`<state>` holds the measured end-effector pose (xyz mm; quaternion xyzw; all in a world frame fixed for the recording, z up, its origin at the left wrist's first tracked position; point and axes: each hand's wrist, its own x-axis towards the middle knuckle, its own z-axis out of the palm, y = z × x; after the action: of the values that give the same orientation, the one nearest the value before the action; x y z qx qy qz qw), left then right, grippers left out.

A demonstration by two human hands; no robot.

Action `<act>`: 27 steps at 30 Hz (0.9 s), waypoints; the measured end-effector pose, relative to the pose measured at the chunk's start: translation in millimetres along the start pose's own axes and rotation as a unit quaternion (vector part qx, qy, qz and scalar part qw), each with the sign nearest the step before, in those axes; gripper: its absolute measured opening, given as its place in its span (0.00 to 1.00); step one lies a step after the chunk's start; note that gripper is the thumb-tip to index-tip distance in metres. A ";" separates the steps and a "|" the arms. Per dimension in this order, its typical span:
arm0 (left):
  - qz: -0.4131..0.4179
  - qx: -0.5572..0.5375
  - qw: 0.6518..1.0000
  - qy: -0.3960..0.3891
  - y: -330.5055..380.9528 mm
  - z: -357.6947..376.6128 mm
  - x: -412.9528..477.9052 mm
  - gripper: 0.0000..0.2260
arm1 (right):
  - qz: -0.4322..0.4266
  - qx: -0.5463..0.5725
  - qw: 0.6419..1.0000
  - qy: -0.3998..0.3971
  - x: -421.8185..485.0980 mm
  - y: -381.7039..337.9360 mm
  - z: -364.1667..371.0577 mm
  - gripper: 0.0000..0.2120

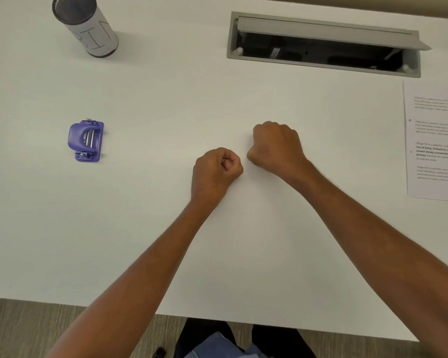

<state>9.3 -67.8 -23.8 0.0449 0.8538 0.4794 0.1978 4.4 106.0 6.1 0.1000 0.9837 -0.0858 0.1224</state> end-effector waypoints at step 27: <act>-0.056 -0.241 0.964 0.094 30.7 -95.1 57.5 0.08 | 0.113 0.776 0.617 -0.062 35.0 -50.6 -30.6 0.03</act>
<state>-83.1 -112.2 28.8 -0.0972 0.7291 0.6612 0.1477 -46.7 69.3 33.6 0.2626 0.5213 -0.8091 0.0686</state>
